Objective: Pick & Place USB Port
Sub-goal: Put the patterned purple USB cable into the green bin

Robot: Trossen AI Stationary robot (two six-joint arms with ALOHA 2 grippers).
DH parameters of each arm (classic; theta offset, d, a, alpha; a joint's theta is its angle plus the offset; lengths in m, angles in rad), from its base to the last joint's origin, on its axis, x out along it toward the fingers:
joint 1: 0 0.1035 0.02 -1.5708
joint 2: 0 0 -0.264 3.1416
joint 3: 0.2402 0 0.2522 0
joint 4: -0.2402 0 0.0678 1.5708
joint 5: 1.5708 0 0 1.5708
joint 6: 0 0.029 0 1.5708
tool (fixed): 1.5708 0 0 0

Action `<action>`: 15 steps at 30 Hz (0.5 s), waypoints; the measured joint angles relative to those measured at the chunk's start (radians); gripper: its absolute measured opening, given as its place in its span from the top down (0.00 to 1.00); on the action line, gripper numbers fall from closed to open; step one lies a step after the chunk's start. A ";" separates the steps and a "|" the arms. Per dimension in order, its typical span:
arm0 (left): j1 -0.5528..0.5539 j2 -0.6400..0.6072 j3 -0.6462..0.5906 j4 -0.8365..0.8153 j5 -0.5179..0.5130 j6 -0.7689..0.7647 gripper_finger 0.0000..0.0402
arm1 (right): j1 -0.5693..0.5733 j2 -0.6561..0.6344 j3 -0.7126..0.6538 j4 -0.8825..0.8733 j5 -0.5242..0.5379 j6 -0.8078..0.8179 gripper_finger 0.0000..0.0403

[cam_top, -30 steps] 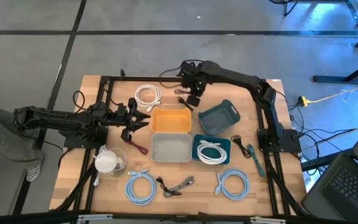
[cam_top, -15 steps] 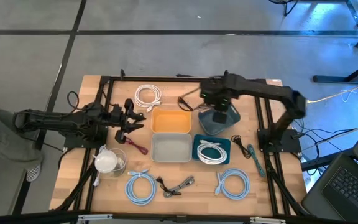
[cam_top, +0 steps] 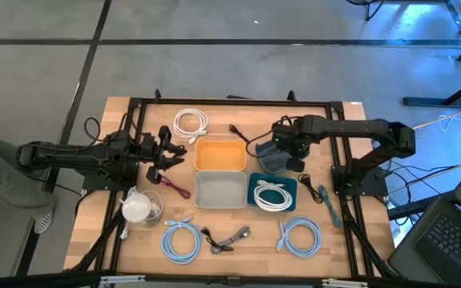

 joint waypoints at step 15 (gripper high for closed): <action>0.000 0.000 0.000 0.037 -0.028 0.008 0.67 | 0.097 0.000 -0.013 0.271 -0.127 0.207 0.97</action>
